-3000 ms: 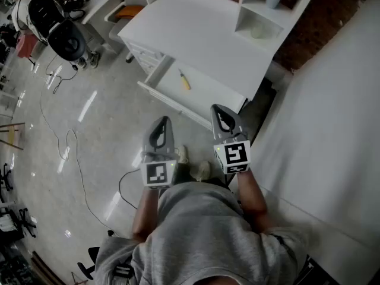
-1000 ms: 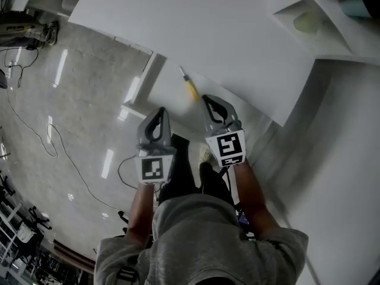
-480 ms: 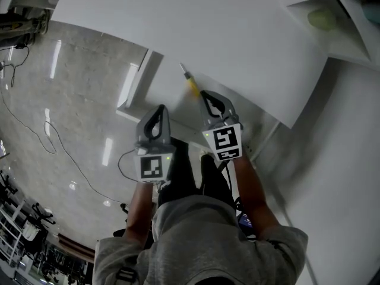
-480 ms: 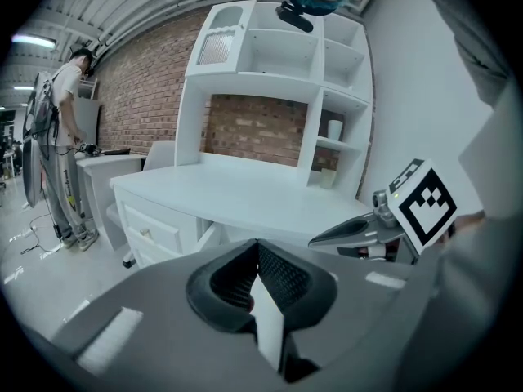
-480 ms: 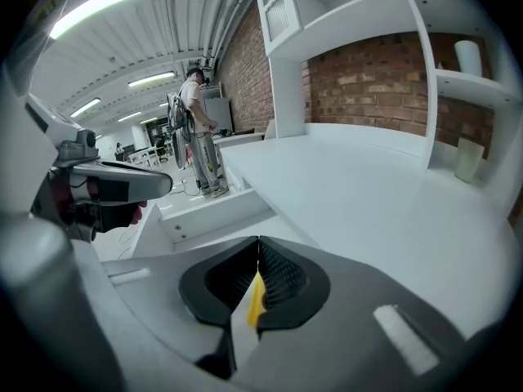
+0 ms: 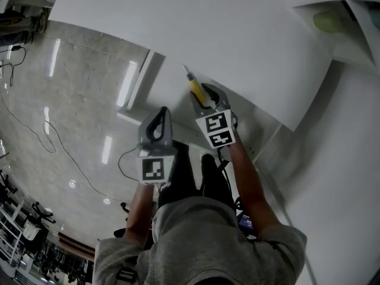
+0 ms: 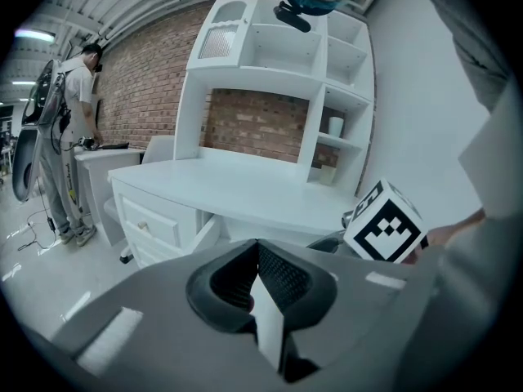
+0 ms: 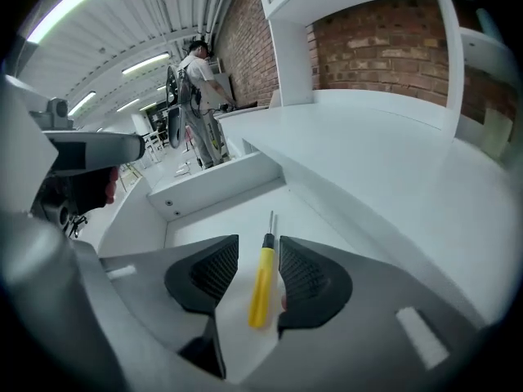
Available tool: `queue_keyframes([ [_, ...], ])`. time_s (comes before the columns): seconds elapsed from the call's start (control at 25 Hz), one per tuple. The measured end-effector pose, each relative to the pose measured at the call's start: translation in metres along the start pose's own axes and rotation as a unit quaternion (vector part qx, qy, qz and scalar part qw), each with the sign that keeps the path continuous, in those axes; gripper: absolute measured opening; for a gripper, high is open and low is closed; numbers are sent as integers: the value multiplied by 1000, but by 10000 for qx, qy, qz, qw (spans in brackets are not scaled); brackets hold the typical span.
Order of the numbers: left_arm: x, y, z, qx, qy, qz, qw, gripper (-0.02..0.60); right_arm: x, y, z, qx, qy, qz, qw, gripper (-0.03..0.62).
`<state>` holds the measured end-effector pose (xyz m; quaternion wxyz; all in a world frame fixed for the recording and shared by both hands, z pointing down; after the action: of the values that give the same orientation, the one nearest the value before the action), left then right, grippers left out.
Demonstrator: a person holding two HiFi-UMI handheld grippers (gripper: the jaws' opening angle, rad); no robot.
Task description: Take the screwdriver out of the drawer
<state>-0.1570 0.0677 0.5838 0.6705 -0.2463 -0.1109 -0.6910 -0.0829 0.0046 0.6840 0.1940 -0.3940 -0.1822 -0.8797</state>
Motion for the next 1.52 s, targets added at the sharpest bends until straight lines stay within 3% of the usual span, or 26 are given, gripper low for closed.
queue_keyframes([
  [0.76, 8, -11, 10, -83, -83, 37, 9999, 12, 64, 5, 35, 98, -746, 56, 9971, 156],
  [0.92, 11, -12, 10, -78, -101, 41, 9999, 12, 65, 11, 34, 77, -750, 205, 9969, 91],
  [1.52, 6, -15, 3, 44, -31, -4, 10000, 12, 55, 5, 27, -41, -630, 104, 9980, 84],
])
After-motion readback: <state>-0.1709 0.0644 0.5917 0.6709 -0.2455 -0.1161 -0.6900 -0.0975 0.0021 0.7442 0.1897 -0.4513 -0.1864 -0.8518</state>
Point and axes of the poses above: the fingertips, and each gripper's own axes: x forward along the fingers, y to its right, z out of its underside, the point moved 1 cm from there along -x, backward along the fingers
